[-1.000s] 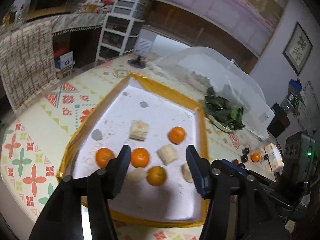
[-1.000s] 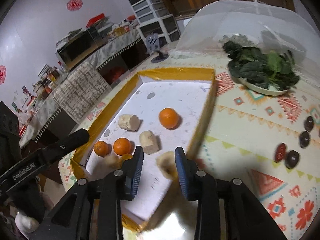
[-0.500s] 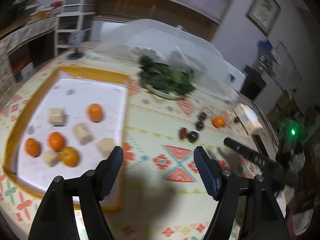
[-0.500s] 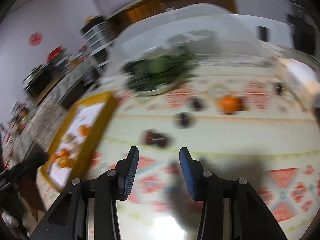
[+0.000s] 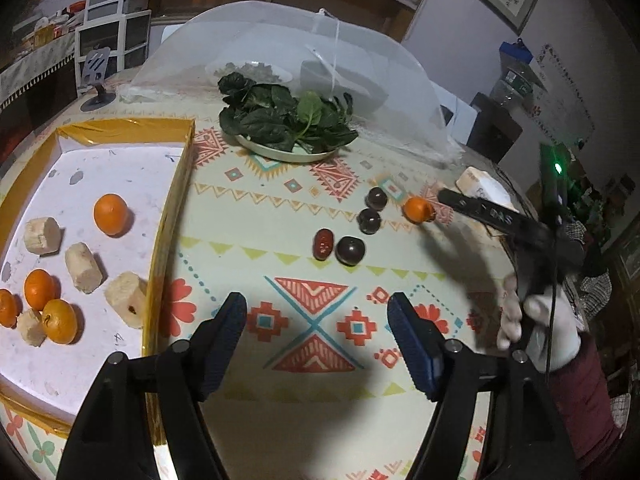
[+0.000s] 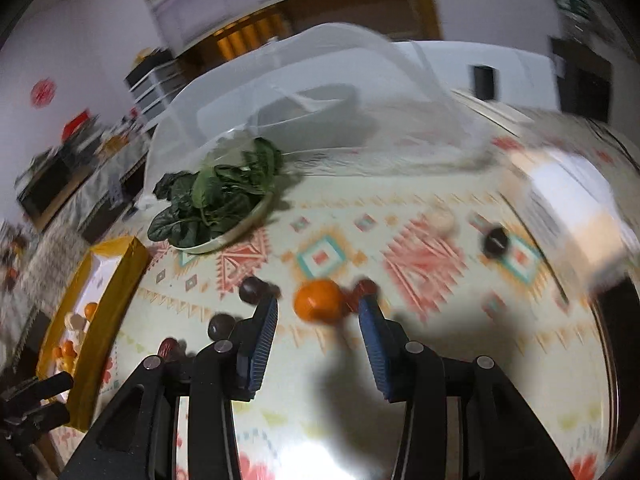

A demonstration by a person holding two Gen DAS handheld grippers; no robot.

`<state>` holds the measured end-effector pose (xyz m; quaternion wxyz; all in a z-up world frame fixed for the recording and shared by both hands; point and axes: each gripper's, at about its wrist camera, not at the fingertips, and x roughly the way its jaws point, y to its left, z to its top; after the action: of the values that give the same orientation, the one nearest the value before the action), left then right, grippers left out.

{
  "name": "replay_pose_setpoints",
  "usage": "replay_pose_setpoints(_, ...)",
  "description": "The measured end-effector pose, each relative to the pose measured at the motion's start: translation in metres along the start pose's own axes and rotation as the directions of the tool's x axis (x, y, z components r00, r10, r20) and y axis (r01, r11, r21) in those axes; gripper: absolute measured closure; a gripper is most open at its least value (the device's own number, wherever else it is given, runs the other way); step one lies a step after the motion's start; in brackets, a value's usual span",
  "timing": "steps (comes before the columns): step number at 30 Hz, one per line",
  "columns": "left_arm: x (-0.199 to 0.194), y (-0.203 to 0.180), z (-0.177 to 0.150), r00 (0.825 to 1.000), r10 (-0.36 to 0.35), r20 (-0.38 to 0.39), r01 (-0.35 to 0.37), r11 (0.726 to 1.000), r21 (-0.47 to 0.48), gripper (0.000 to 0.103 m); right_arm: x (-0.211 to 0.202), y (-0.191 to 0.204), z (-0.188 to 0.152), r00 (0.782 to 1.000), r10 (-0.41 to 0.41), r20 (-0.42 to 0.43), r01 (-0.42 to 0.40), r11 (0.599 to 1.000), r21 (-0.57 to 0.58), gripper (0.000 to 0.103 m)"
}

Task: Organize fruits
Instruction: 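Move both grippers back toward the remaining fruits on the tablecloth, then grasp an orange with the right gripper while the left gripper grasps a dark fruit, then carry the left gripper's dark fruit over the tray while the right gripper carries the orange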

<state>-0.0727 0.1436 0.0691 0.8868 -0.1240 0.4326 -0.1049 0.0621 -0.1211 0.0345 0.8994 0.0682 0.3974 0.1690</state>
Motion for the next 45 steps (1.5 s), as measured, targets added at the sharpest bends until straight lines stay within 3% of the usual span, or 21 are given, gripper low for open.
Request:
replay_pose_setpoints(3,0.004,0.005,0.004,1.0,0.015,-0.004,-0.015,1.0,-0.001,0.031,0.028,0.007,0.007,0.998,-0.002,-0.064,-0.001,0.999,-0.054,0.057)
replay_pose_setpoints(10,0.013,0.009,0.02,1.0,0.028,-0.005,-0.028,1.0,0.004,0.031,0.052,0.01,0.005,0.978,-0.165,-0.129,0.135,0.967,-0.214,0.056)
replay_pose_setpoints(12,0.018,0.006,0.024,1.0,0.021,-0.011,-0.021,1.0,0.006,0.031,0.054,0.01,0.0,0.973,-0.189,-0.128,0.156,0.96,-0.234,0.061)
replay_pose_setpoints(20,0.037,-0.038,0.048,1.0,-0.007,0.012,0.005,0.993,0.121,0.031,0.002,-0.003,-0.01,0.994,-0.109,-0.033,0.106,0.992,-0.065,0.064)
replay_pose_setpoints(24,0.071,-0.064,0.071,0.999,-0.037,-0.017,0.039,0.984,0.172,0.031,-0.028,-0.009,-0.031,0.999,-0.045,-0.002,0.045,0.999,0.022,0.064)
replay_pose_setpoints(28,0.117,-0.087,0.086,0.995,-0.055,-0.079,0.07,0.976,0.208,0.031,-0.036,-0.018,-0.045,0.999,-0.032,0.022,0.03,0.998,0.064,0.063)
replay_pose_setpoints(35,0.175,-0.099,0.093,0.988,0.064,-0.141,-0.023,0.962,0.272,0.051,-0.031,-0.033,-0.046,0.999,0.035,0.027,-0.038,0.99,0.136,0.063)
replay_pose_setpoints(39,0.19,-0.099,0.095,0.985,0.089,-0.151,-0.044,0.959,0.28,0.078,-0.03,-0.035,-0.046,0.998,0.053,0.023,-0.056,0.988,0.142,0.063)
replay_pose_setpoints(45,0.181,-0.106,0.089,0.985,0.131,-0.114,-0.088,0.943,0.32,0.079,-0.032,-0.041,-0.047,0.999,0.038,0.037,-0.043,0.987,0.156,0.063)
